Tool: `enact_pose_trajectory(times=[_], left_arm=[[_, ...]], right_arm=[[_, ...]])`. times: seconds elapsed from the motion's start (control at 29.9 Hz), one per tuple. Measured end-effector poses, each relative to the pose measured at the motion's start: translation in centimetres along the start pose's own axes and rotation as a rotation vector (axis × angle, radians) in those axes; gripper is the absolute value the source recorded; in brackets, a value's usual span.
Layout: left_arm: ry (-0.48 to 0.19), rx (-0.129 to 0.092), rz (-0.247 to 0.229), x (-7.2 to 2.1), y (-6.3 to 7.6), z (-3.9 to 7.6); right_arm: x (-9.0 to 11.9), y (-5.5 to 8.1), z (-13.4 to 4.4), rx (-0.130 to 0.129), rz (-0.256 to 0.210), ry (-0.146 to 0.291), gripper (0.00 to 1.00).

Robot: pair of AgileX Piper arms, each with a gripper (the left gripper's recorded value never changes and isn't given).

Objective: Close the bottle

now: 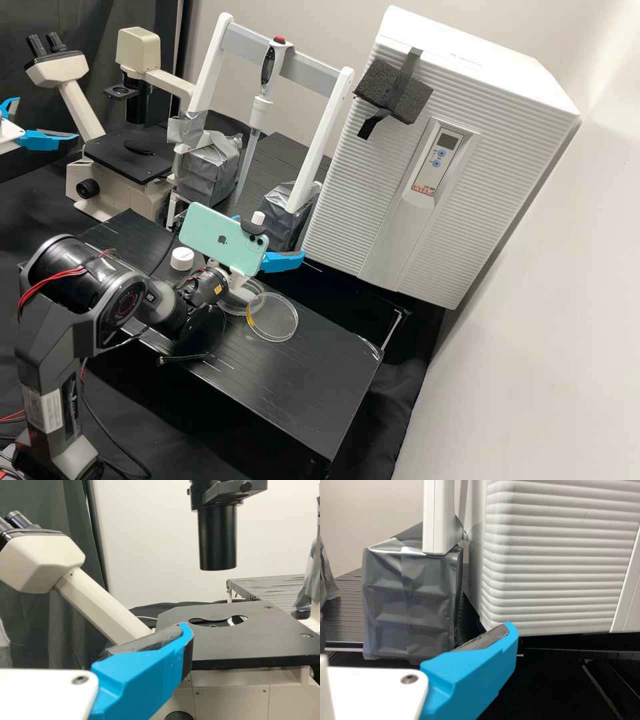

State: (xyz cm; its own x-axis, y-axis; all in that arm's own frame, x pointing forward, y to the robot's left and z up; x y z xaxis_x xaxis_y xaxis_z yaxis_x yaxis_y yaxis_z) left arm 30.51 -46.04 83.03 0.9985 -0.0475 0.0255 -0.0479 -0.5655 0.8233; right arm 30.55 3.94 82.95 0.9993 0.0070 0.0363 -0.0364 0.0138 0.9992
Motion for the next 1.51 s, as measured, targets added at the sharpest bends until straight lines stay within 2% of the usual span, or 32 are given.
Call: enact_pose_trajectory(times=[0.27, 0.37, 0.47, 0.57, 0.64, 0.8, 0.87, 0.97, 1.04, 1.07, 1.17, 1.34, 1.4, 1.51], left_arm=[[0.0, 0.0, 0.0, 0.0, 0.0, 0.0], [-0.02, 0.011, 0.005, -0.18, -0.1, 0.1], [-0.086, 0.027, 0.03, -0.65, -0.4, 0.0], [-0.175, 0.024, 0.031, -1.4, -1.0, 0.0], [-0.228, 0.017, 0.008, -2.17, -1.5, 0.0], [-0.346, 0.01, -0.105, -4.55, -2.7, -0.3], [-0.365, 0.004, -0.142, -5.21, -3.2, -0.6], [-0.381, -0.016, -0.199, -6.26, -3.9, -1.1], [-0.388, -0.019, -0.232, -6.94, -4.4, -1.5], [-0.396, -0.013, -0.246, -7.24, -4.5, -1.6], [-0.421, 0.0, -0.276, -7.82, -4.9, -1.8], [-0.442, 0.001, -0.296, -8.06, -5.1, -1.7], [-0.447, -0.002, -0.305, -8.07, -5.3, -1.7], [-0.453, -0.019, -0.31, -8.05, -5.3, -1.6]], right_arm=[[0.0, 0.0, 0.0, 0.0, 0.0, 0.0, 1.0], [0.0, 0.0, 0.0, 0.0, 0.0, 0.0, 1.0], [0.0, 0.0, 0.0, 0.0, 0.0, 0.0, 1.0], [0.0, 0.0, 0.0, 0.0, 0.0, 0.0, 1.0], [0.0, 0.0, 0.0, 0.0, 0.0, 0.0, 1.0], [0.0, 0.0, 0.0, 0.0, 0.0, 0.0, 1.0], [0.0, 0.0, 0.0, 0.0, 0.0, 0.0, 1.0], [0.0, 0.0, 0.0, 0.0, 0.0, 0.0, 1.0], [0.0, 0.0, 0.0, 0.0, 0.0, 0.0, 1.0], [0.0, 0.0, 0.0, 0.0, 0.0, 0.0, 1.0], [0.0, 0.0, 0.0, 0.0, 0.0, 0.0, 1.0], [0.0, 0.0, 0.0, 0.0, 0.0, 0.0, 1.0], [0.0, 0.0, 0.0, 0.0, 0.0, 0.0, 1.0], [0.0, 0.0, 0.0, 0.0, 0.0, 0.0, 1.0]])
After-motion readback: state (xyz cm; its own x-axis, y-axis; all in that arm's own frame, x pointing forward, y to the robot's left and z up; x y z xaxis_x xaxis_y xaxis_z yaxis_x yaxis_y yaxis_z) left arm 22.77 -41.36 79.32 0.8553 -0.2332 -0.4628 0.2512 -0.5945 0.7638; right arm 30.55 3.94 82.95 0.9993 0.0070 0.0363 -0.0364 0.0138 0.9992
